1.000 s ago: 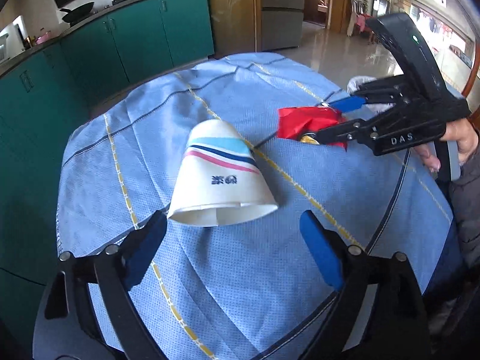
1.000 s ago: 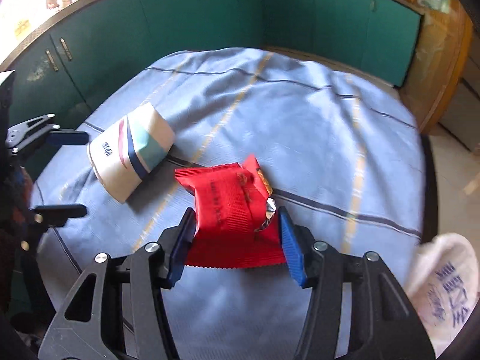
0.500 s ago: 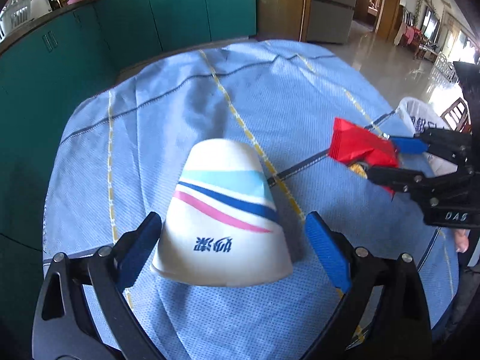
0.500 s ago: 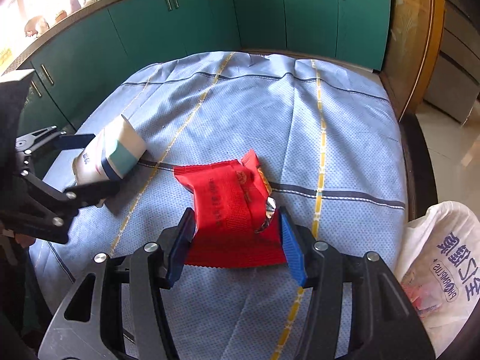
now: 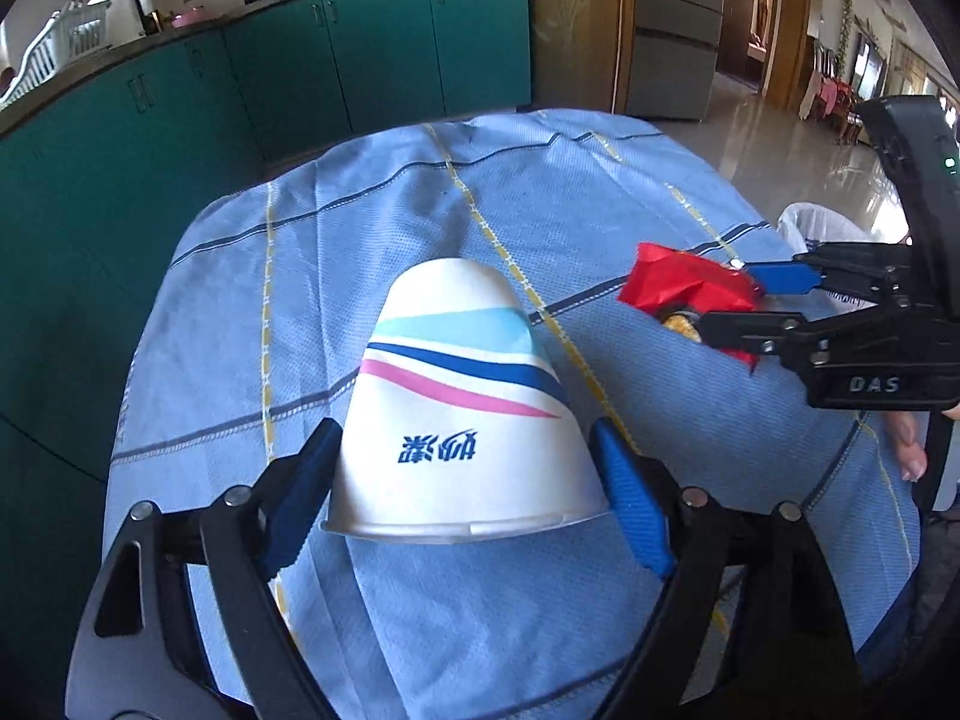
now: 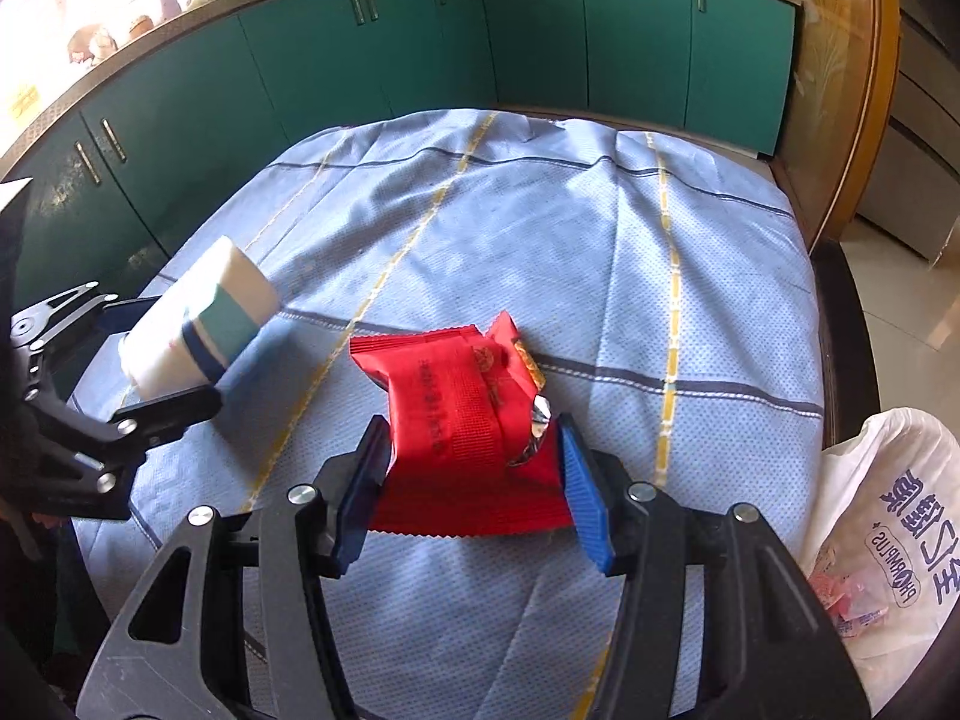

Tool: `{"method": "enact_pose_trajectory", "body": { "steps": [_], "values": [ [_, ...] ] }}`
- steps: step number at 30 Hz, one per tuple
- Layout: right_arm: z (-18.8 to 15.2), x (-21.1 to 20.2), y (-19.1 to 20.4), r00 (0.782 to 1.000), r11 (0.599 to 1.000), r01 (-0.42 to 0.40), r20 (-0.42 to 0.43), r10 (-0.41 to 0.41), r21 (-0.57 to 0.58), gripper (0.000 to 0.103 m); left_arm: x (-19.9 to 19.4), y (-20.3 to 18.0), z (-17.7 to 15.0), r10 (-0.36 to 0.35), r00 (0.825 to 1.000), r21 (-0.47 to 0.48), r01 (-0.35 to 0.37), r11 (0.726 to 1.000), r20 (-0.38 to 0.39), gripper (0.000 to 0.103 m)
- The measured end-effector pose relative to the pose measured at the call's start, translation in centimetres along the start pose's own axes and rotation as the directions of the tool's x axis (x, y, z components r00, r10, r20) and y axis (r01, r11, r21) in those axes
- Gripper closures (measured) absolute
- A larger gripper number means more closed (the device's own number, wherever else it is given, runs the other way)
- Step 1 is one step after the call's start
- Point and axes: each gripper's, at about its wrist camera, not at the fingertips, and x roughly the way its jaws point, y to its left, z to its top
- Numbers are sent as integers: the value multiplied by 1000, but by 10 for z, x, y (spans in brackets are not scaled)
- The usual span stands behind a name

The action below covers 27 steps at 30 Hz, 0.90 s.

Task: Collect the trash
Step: 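Grasp the white paper cup with the left tool while the right tool holds the packet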

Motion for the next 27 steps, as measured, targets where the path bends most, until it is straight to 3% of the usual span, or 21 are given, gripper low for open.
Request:
{"method": "enact_pose_trajectory", "body": {
  "steps": [4,6,8,9,15,19,27],
  "values": [
    [-4,1,13,1000,999,2,3,-2,-45,46,-16,-9,-11,-11,999,-12,12,1000,39,19],
    [-5,0,19,1000,998,3,25,-2,-70,38,-22,-12,-15,-19,999,-14,20,1000,45,19],
    [-5,2,23,999,997,22,39,-19,-78,23,-25,-11,-16,-24,998,-24,25,999,50,19],
    [-5,4,25,999,996,34,38,-30,-85,23,-27,-10,-17,-21,998,-32,23,999,55,19],
    [-6,17,28,999,996,46,17,-45,-79,23,-37,2,-21,-10,997,-84,17,996,79,19],
    [-8,17,31,999,996,33,16,-32,-85,39,-43,3,-24,7,995,-96,2,995,95,19],
    [-10,6,40,999,994,17,49,-12,-105,44,-57,-7,-25,85,986,-93,-72,993,141,19]
  ]
}}
